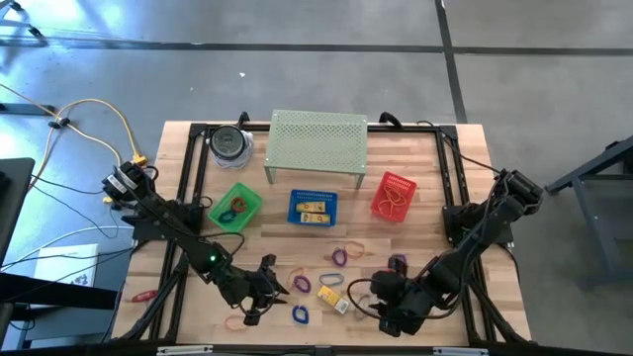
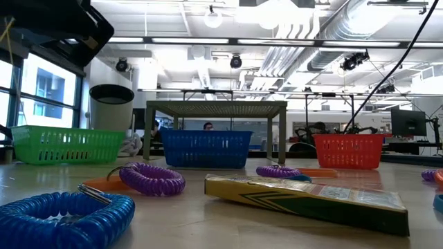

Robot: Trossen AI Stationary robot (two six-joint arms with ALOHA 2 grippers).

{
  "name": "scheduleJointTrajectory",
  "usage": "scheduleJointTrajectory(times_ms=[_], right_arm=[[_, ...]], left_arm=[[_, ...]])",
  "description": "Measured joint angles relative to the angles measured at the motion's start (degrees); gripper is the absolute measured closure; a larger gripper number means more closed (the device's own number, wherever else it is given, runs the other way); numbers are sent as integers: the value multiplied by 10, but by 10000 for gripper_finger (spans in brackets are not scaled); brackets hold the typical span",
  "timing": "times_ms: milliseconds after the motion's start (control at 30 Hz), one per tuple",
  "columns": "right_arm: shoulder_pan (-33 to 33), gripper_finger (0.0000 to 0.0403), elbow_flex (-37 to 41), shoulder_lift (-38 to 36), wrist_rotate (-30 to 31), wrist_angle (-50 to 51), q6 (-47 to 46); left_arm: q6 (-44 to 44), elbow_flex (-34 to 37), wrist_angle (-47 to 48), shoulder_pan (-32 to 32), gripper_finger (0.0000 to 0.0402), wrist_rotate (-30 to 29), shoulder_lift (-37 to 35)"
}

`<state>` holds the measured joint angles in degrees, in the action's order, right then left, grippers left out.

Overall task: Pick & Place Office Desk Supplies
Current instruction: Put the purple spring key chain into the green bin

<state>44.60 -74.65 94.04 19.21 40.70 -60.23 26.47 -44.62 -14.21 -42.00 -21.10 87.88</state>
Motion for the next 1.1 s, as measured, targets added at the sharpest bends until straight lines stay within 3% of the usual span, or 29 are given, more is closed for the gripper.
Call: scheduleJointTrajectory(times_ms=[167,600,833,1100], right_arm=[[3,223,0,0,-49,72,-118],[51,223,0,0,-57,197,-346],[46,223,23,0,-23,244,-375],[-3,223,103,1,-96,265,-409]], left_arm=[[1,0,0,0,302,0,0],[14,0,-1,0,302,0,0],[16,0,-1,-3,302,-1,0],[16,0,-1,-3,302,-1,0]])
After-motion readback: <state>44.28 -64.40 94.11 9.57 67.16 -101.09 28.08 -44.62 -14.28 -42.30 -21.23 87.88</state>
